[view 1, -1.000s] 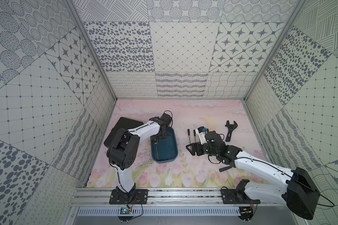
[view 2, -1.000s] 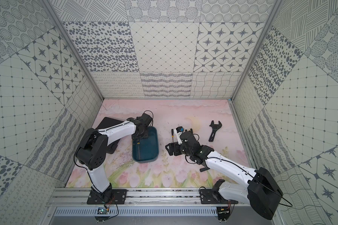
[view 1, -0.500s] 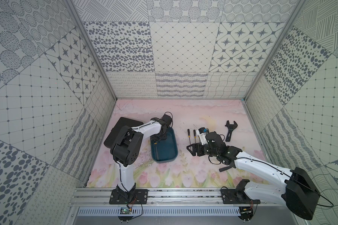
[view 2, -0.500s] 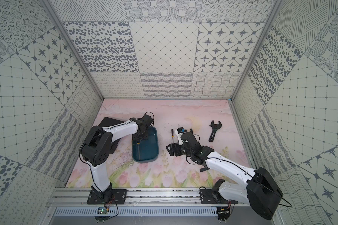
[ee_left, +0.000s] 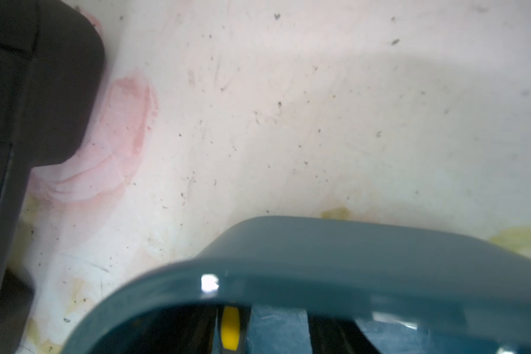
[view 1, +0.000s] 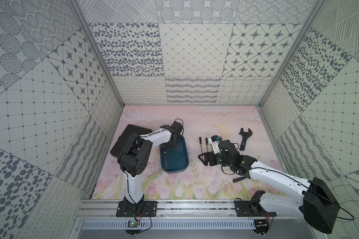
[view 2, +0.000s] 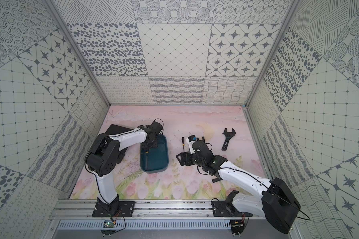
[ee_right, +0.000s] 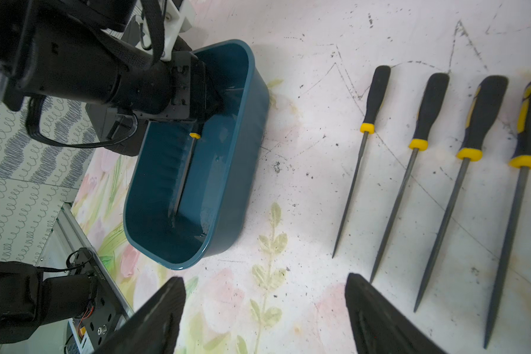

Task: Take the file tool out of the storage box
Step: Pick up the file tool from the storage box.

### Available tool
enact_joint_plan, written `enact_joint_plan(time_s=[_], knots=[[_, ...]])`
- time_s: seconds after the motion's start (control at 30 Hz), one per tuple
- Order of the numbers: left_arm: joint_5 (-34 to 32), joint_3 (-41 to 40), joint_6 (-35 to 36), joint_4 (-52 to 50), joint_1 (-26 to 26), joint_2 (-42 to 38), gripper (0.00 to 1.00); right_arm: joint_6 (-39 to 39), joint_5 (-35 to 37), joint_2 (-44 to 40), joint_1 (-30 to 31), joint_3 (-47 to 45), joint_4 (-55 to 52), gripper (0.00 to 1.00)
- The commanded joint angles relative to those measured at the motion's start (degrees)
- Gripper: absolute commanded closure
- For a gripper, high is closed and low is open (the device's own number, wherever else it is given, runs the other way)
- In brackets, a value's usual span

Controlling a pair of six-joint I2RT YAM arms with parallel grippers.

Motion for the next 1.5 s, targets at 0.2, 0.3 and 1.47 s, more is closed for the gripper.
enact_joint_plan(time_s=[0.2,0.3,1.47], knots=[[12.26,-2.12,-0.25,1.94,1.54,-1.15,0.71,0.46,0.09,-0.68,-0.35,-0.81,2.41,0.14],[14.13,-2.47,0.01,2.19,1.54,-2.22,0.78,0.35,-0.05,-0.22,-0.34,-0.46,2.41,0.14],[32.59,-11.66,-11.55,13.17,1.55,-27.55,0.97,8.88,-14.39,11.89,3.88,4.69,21.22,0.37]])
